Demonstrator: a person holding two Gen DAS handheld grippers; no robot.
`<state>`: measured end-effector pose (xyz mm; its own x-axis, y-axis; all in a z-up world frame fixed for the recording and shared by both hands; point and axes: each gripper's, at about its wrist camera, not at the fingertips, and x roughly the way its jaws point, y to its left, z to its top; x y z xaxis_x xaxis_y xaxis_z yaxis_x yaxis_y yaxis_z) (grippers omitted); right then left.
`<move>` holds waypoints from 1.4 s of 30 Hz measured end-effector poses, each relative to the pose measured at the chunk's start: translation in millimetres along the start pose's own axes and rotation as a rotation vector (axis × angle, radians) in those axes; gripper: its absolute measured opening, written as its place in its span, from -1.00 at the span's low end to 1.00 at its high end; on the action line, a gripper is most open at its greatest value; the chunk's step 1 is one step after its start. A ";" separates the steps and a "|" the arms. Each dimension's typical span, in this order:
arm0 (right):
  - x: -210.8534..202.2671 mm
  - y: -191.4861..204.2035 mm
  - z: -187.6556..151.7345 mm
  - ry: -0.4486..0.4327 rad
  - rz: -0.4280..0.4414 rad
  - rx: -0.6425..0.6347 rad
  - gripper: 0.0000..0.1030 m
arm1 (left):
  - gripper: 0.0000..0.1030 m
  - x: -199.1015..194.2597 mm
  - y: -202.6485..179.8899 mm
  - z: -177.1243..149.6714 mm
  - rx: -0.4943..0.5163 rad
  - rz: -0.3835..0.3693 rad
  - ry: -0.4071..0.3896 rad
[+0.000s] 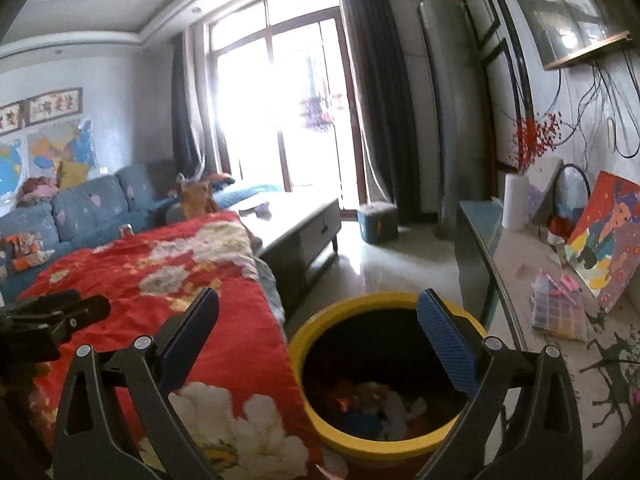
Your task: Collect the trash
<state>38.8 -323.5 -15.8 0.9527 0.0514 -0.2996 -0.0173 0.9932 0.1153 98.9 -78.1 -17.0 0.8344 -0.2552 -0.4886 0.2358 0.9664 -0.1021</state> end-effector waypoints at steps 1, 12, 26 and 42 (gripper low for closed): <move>-3.5 3.1 -0.2 -0.016 0.006 -0.001 0.87 | 0.79 -5.8 3.2 -2.2 -0.001 0.010 -0.012; -23.3 30.1 -10.3 -0.108 0.052 -0.030 0.87 | 0.79 -32.9 21.1 -14.5 -0.046 0.064 -0.080; -17.5 37.7 -13.3 -0.085 0.042 -0.042 0.87 | 0.79 -37.9 24.5 -14.7 -0.048 0.064 -0.095; -17.8 36.8 -16.0 -0.084 0.038 -0.041 0.87 | 0.79 -38.1 24.1 -14.2 -0.046 0.064 -0.097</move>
<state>16.4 -286.1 -21.4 0.9732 0.0816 -0.2150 -0.0644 0.9942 0.0857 65.8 -44.7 -13.2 0.8916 -0.1928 -0.4097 0.1594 0.9806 -0.1145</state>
